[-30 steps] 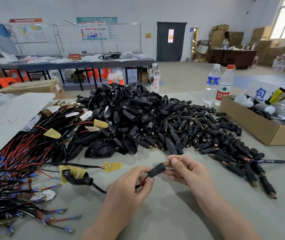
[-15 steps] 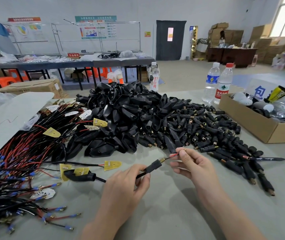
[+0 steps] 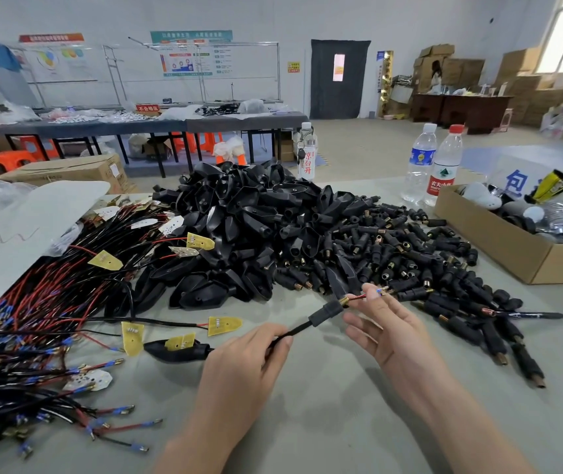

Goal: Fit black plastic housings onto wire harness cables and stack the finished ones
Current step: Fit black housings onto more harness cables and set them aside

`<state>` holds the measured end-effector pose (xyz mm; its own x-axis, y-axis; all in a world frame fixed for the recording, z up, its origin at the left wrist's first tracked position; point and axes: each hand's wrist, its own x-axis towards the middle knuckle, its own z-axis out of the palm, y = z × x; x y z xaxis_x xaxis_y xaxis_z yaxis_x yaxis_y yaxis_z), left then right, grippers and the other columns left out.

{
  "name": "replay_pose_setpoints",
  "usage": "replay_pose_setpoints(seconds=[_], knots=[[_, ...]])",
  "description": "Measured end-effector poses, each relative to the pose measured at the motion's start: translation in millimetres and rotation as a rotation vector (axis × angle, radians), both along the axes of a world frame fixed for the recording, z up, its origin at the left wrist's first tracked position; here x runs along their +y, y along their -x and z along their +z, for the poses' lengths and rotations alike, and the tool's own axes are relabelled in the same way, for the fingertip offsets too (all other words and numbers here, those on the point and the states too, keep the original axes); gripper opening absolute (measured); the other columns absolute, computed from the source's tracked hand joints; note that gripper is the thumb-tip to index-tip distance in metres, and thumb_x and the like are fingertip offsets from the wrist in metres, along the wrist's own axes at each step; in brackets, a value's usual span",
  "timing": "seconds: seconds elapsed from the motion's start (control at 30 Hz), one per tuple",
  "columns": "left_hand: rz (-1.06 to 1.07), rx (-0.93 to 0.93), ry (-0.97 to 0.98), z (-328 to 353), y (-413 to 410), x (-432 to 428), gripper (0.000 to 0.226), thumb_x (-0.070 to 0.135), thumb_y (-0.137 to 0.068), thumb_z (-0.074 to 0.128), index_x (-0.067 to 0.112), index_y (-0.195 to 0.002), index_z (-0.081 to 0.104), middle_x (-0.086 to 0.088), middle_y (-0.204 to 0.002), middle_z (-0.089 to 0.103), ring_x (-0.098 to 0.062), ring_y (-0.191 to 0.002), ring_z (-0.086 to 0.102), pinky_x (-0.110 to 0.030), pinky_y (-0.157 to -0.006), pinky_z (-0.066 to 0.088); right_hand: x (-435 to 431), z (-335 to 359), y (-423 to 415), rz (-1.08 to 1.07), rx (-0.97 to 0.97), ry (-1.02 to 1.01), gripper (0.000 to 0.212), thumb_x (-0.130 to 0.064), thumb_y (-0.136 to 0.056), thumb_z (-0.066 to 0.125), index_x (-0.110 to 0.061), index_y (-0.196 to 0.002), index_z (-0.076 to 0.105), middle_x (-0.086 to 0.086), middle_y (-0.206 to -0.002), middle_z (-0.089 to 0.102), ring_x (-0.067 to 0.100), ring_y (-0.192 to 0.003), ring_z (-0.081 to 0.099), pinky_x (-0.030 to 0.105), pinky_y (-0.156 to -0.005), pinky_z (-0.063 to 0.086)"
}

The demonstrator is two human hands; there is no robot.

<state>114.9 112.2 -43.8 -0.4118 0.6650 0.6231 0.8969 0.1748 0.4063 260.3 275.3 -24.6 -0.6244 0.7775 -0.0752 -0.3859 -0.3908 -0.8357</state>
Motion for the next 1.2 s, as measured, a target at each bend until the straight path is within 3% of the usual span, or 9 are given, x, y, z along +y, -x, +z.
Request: replay_pose_setpoints(seconds=[0.23, 0.4, 0.53, 0.67, 0.8, 0.93, 1.07, 1.2], knots=[[-0.01, 0.011, -0.054, 0, 0, 1, 0.021, 0.041, -0.097, 0.05, 0.029, -0.094, 0.067, 0.018, -0.072, 0.062, -0.004, -0.061, 0.057, -0.027, -0.052, 0.048, -7, -9, 5, 0.114, -0.09, 0.001, 0.03, -0.021, -0.077, 0.075, -0.009, -0.104, 0.076, 0.006, -0.09, 0.071, 0.018, -0.076, 0.07, 0.027, -0.066, 0.059], [-0.04, 0.076, -0.06, 2, 0, 1, 0.015, 0.034, -0.095, 0.056, 0.027, -0.092, 0.069, 0.021, -0.069, 0.051, -0.001, -0.056, 0.045, -0.024, -0.05, 0.044, -7, -9, 7, 0.085, -0.135, -0.075, 0.031, -0.023, -0.076, 0.075, -0.009, -0.103, 0.076, 0.006, -0.087, 0.07, 0.016, -0.071, 0.069, 0.026, -0.063, 0.059], [-0.042, 0.091, -0.07, 1, -1, 1, 0.007, 0.028, -0.092, 0.064, 0.026, -0.093, 0.071, 0.017, -0.073, 0.06, -0.004, -0.058, 0.051, -0.029, -0.05, 0.047, -10, -10, 7, 0.099, -0.155, -0.137, 0.034, -0.029, -0.073, 0.077, -0.008, -0.1, 0.078, 0.011, -0.095, 0.073, 0.017, -0.073, 0.068, 0.027, -0.064, 0.058], [-0.07, 0.095, -0.076, -1, -1, 2, 0.014, 0.033, -0.095, 0.059, 0.026, -0.095, 0.071, 0.019, -0.074, 0.06, -0.001, -0.06, 0.049, -0.029, -0.051, 0.048, -14, -10, 8, 0.112, -0.183, -0.211, 0.041, -0.042, -0.067, 0.078, -0.013, -0.097, 0.08, 0.009, -0.095, 0.075, 0.016, -0.074, 0.069, 0.026, -0.065, 0.058], [-0.019, 0.094, -0.074, -2, 2, 3, 0.022, 0.04, -0.094, 0.053, 0.026, -0.096, 0.07, 0.017, -0.07, 0.061, -0.006, -0.063, 0.053, -0.026, -0.062, 0.046, -12, -8, 5, 0.043, -0.213, -0.275, 0.027, -0.04, -0.082, 0.067, -0.021, -0.096, 0.081, 0.006, -0.087, 0.076, 0.018, -0.078, 0.073, 0.024, -0.066, 0.058], [-0.016, 0.115, -0.045, -4, 11, 2, 0.024, 0.039, -0.095, 0.052, 0.022, -0.096, 0.069, 0.017, -0.075, 0.064, -0.002, -0.067, 0.057, -0.028, -0.081, 0.042, -5, -7, 2, -0.082, -0.229, -0.271, 0.022, -0.025, -0.096, 0.061, -0.014, -0.093, 0.079, 0.003, -0.087, 0.077, 0.022, -0.075, 0.075, 0.024, -0.063, 0.06], [-0.027, 0.15, -0.033, -3, 12, 2, 0.011, 0.029, -0.094, 0.059, 0.023, -0.091, 0.067, 0.019, -0.076, 0.06, -0.001, -0.072, 0.053, -0.028, -0.08, 0.041, -3, -7, 2, -0.126, -0.241, -0.282, 0.021, -0.027, -0.096, 0.061, -0.012, -0.099, 0.075, 0.005, -0.084, 0.077, 0.025, -0.076, 0.075, 0.025, -0.065, 0.061], [-0.035, 0.137, -0.053, -3, 10, 2, 0.007, 0.025, -0.093, 0.063, 0.021, -0.091, 0.069, 0.018, -0.078, 0.061, -0.001, -0.074, 0.052, -0.029, -0.079, 0.042, -7, -6, 3, -0.071, -0.219, -0.269, 0.028, -0.035, -0.081, 0.069, -0.015, -0.098, 0.077, 0.003, -0.092, 0.078, 0.025, -0.078, 0.076, 0.025, -0.064, 0.06]])
